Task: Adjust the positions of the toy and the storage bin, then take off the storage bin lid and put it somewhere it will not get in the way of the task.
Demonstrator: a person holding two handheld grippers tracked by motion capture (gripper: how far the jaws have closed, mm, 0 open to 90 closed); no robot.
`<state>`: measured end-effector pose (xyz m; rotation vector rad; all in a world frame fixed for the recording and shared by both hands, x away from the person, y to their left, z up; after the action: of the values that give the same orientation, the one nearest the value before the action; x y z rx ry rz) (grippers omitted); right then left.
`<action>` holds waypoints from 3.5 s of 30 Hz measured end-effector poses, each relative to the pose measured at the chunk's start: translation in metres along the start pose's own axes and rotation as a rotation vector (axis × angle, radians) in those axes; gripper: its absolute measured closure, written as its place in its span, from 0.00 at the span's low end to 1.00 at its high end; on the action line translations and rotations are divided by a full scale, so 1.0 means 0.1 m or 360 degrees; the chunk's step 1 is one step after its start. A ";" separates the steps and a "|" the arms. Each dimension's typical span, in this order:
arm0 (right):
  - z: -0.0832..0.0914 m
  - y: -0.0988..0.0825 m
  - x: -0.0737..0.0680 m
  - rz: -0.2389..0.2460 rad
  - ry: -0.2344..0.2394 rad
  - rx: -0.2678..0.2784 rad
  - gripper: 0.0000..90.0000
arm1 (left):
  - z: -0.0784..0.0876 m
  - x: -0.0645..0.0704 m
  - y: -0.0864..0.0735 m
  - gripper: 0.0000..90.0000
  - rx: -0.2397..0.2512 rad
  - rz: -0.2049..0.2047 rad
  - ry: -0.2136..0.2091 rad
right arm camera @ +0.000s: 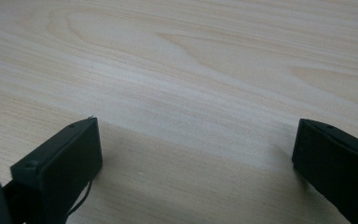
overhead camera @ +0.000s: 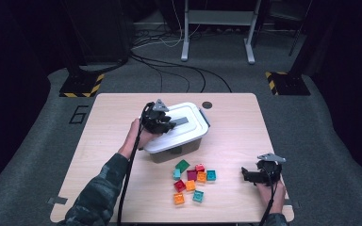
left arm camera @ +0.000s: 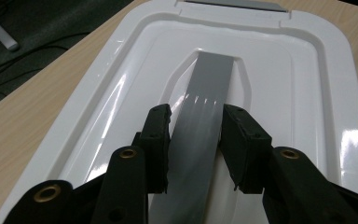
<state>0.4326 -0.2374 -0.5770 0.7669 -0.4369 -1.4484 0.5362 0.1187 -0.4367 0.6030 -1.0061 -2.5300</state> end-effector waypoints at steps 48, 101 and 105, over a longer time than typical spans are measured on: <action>0.00 0.00 0.00 -0.0001 0.0000 0.0000 0.01 | 0.17 -0.05 0.15 0.74 0.0010 0.0098 0.0087; 0.00 0.00 0.00 -0.0003 0.0000 -0.0002 0.00 | 1.32 -0.53 -0.63 0.74 0.0141 0.0399 0.0457; 0.00 0.00 0.00 -0.0003 0.0000 -0.0002 0.00 | 1.38 -0.58 -0.80 0.74 0.0124 0.0456 0.0506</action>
<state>0.4326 -0.2374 -0.5771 0.7663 -0.4356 -1.4505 0.5025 0.2777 -0.3878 0.7919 -0.9959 -2.0757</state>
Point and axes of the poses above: each handheld gripper's, and its own axes: z roughly backward along the jaws, y roughly out of its top, x roughly to its right, the point moved 7 cm from there along -z, roughly forward along the jaws, and after that the axes turned 14 degrees about -z, right-handed, at the moved point
